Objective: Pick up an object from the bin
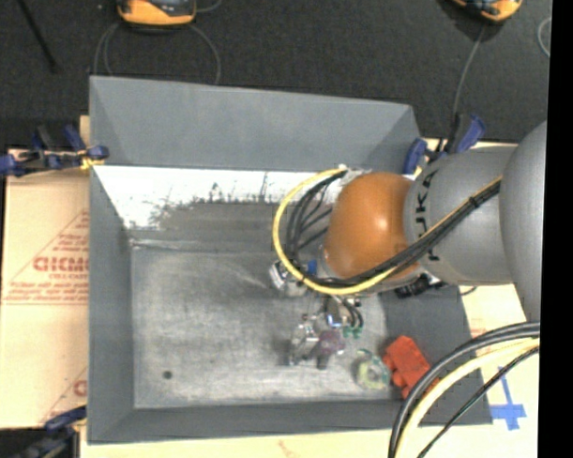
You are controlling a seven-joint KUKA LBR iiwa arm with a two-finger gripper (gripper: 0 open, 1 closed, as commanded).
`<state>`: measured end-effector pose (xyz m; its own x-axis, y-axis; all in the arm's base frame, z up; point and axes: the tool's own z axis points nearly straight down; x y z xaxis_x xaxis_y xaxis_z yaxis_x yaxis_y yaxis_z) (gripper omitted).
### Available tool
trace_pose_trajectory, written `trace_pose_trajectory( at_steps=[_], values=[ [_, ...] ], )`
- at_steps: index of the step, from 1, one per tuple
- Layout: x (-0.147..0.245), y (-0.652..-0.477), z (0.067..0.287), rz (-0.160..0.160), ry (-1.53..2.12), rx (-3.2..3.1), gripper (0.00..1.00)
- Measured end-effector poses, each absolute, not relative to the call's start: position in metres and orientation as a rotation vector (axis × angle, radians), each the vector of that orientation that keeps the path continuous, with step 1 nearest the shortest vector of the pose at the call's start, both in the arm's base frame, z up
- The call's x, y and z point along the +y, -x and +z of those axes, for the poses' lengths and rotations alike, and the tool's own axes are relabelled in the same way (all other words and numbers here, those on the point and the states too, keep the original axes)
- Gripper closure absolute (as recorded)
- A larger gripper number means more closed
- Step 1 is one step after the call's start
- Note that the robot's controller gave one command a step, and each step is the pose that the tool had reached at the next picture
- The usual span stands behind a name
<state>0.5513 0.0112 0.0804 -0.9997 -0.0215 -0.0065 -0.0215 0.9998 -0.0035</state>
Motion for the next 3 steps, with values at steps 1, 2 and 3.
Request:
trace_pose_trajectory(
  at_steps=[1, 2, 3],
  values=[
    [-0.057, -0.511, 0.074, 0.001, 0.016, 3.125, 0.0],
    [-0.055, -0.512, 0.075, 0.001, 0.017, 3.13, 1.0],
    [-0.086, -0.49, 0.231, -0.006, 0.276, 3.119, 1.0]
  ],
)
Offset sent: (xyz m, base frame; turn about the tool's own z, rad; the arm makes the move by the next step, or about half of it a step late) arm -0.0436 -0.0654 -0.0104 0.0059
